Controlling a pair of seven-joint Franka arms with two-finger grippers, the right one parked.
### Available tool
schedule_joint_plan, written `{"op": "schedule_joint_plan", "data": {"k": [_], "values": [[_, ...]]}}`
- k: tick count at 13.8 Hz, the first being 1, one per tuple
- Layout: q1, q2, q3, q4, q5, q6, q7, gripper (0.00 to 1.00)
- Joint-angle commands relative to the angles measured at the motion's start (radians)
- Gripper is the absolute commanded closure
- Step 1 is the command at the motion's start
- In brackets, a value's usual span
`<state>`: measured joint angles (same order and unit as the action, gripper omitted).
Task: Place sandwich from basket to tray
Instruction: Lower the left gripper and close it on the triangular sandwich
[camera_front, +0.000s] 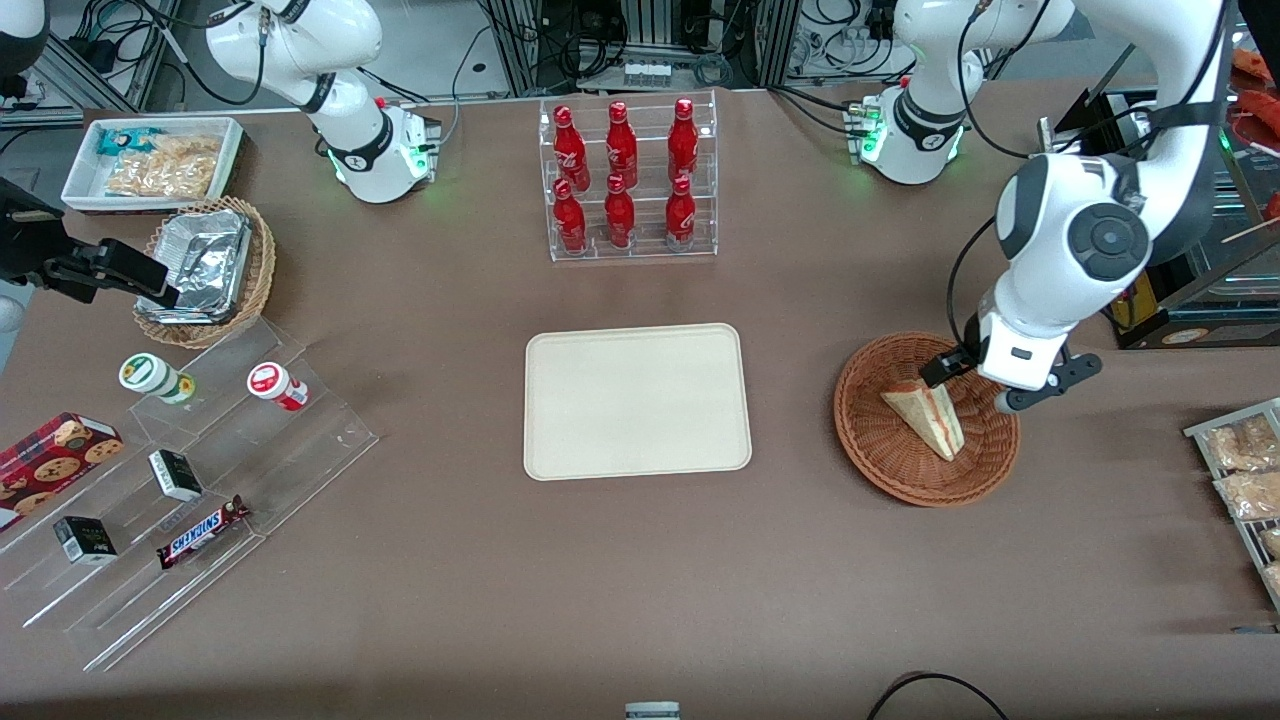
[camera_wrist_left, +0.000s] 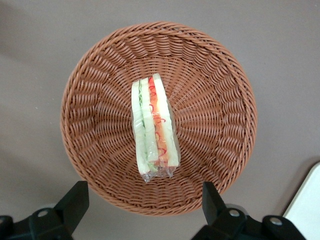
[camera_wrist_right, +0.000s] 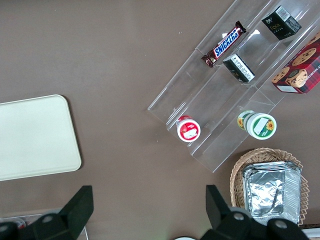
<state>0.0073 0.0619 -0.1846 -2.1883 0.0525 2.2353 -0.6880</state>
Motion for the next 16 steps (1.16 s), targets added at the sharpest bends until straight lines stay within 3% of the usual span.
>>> {"op": "schedule_joint_plan", "data": {"k": [1, 14, 15, 16], "values": [[-0.003, -0.019, -0.001, -0.047, 0.013, 0.067, -0.093, 0.00], [0.000, 0.159, 0.001, -0.070, 0.010, 0.234, -0.087, 0.00], [0.002, 0.171, 0.001, -0.068, 0.010, 0.244, -0.087, 0.06], [0.003, 0.177, 0.001, -0.067, 0.010, 0.253, -0.087, 0.31]]}}
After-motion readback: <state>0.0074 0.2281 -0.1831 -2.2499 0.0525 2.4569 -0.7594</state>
